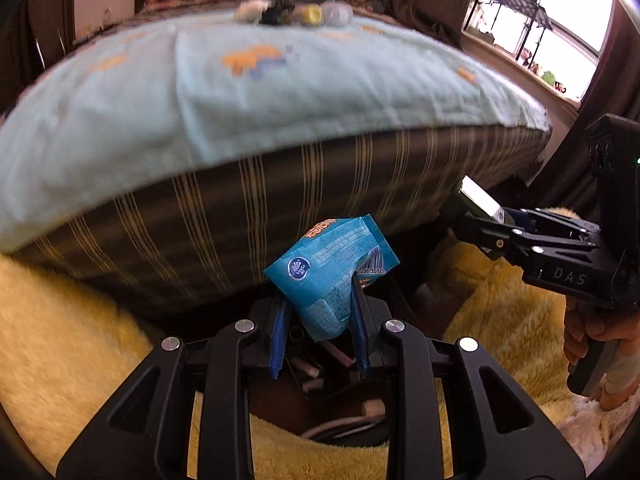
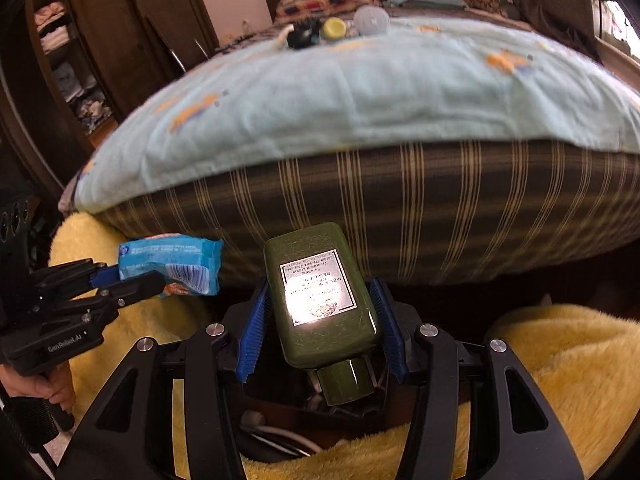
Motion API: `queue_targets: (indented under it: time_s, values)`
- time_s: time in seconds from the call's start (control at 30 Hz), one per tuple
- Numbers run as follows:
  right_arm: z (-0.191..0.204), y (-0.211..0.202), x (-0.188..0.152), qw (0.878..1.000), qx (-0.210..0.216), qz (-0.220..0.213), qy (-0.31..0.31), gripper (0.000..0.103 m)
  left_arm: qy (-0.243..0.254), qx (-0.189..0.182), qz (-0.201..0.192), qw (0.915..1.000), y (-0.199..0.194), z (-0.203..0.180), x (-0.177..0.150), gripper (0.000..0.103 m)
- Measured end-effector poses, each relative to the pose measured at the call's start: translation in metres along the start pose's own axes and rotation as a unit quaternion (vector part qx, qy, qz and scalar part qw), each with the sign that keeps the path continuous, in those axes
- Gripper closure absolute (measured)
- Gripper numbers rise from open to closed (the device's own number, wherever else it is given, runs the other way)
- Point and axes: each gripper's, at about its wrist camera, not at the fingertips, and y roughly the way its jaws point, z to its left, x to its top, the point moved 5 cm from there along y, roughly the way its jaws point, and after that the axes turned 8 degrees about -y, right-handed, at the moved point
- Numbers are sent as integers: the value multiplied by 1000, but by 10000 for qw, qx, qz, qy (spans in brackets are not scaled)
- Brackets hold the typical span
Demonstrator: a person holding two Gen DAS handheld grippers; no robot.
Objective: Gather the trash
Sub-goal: 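Carry the wipes pack and green bottle down into the bin and open both tools, then raise both open tools back over the bed items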
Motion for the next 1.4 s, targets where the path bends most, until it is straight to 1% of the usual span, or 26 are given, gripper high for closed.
queue_targets:
  time_s: [0.2, 0.3, 0.43, 0.57, 0.87, 1.03, 1.17, 1.23, 1.3, 1.37, 1.4]
  values:
    - [-4, 32, -19, 9989, -97, 457, 62, 52, -148, 99, 509, 9985, 38, 11, -15, 78]
    - [-7, 48, -28, 9977, -43, 663, 159, 52, -214, 87, 751, 9969, 54, 12, -20, 78]
    - [-10, 59, -37, 9962, -68, 826, 255, 52, -245, 92, 956, 9951, 70, 13, -23, 78]
    - [-8, 64, -42, 9958, -56, 866, 287, 52, -292, 58, 1185, 9925, 84, 11, -29, 78]
    - [-13, 86, -55, 9929, -118, 1125, 376, 52, -302, 60, 1350, 9904, 93, 8, -35, 77]
    - [-16, 89, -57, 9930, -90, 1094, 445, 52, -289, 51, 1356, 9903, 94, 9, -35, 77]
    - [-19, 89, -57, 9938, -88, 1024, 423, 50, -304, 54, 1386, 9899, 94, 11, -34, 73]
    - [-19, 86, -53, 9937, -79, 1031, 431, 50, -327, 57, 1394, 9897, 98, 8, -37, 73]
    - [-19, 85, -51, 9941, -99, 991, 425, 48, -345, 55, 1388, 9897, 98, 9, -37, 72]
    - [-19, 82, -49, 9943, -127, 953, 450, 38, -364, 46, 1402, 9894, 97, 12, -37, 69]
    - [-19, 81, -47, 9943, -133, 950, 463, 37, -373, 59, 1409, 9893, 98, 14, -37, 66]
